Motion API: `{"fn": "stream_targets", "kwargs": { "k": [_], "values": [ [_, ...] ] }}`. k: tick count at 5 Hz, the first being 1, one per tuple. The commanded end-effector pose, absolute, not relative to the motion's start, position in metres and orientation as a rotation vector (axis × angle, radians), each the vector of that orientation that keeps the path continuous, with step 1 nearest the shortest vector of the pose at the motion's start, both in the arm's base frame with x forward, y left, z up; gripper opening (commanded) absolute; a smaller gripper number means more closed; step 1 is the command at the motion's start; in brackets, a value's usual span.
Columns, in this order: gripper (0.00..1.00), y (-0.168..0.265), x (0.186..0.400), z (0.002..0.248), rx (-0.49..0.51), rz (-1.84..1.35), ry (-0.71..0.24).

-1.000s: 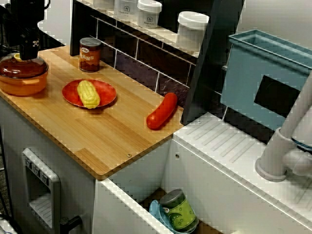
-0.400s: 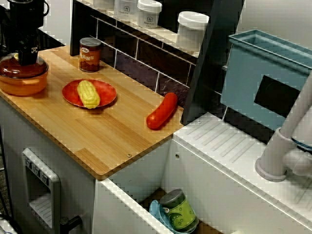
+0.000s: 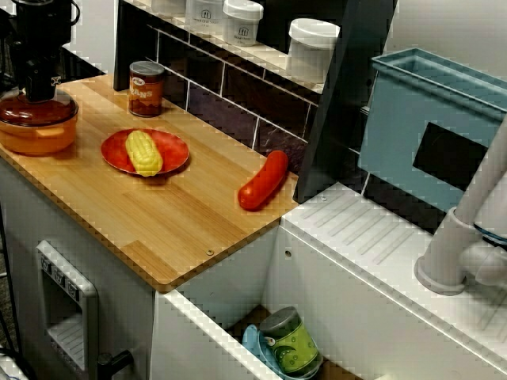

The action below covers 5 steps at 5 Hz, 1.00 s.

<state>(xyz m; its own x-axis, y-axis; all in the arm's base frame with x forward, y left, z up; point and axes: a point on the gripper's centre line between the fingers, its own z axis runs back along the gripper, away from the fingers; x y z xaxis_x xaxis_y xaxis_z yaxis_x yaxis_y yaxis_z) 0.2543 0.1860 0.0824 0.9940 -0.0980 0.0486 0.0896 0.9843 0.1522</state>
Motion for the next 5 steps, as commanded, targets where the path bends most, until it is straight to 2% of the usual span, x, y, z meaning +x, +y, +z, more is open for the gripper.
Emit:
{"fn": "stream_targets", "kwargs": {
  "k": [1,3,4,5],
  "values": [
    [0.0,0.204,0.248,0.111,0.184,-0.114,-0.133],
    [0.0,0.214,0.255,0.132,0.136,-0.102,-0.116],
    [0.0,0.219,0.26,0.134,0.131,-0.083,-0.115],
    [1.0,0.218,0.26,0.132,0.136,-0.086,-0.116]
  ]
}}
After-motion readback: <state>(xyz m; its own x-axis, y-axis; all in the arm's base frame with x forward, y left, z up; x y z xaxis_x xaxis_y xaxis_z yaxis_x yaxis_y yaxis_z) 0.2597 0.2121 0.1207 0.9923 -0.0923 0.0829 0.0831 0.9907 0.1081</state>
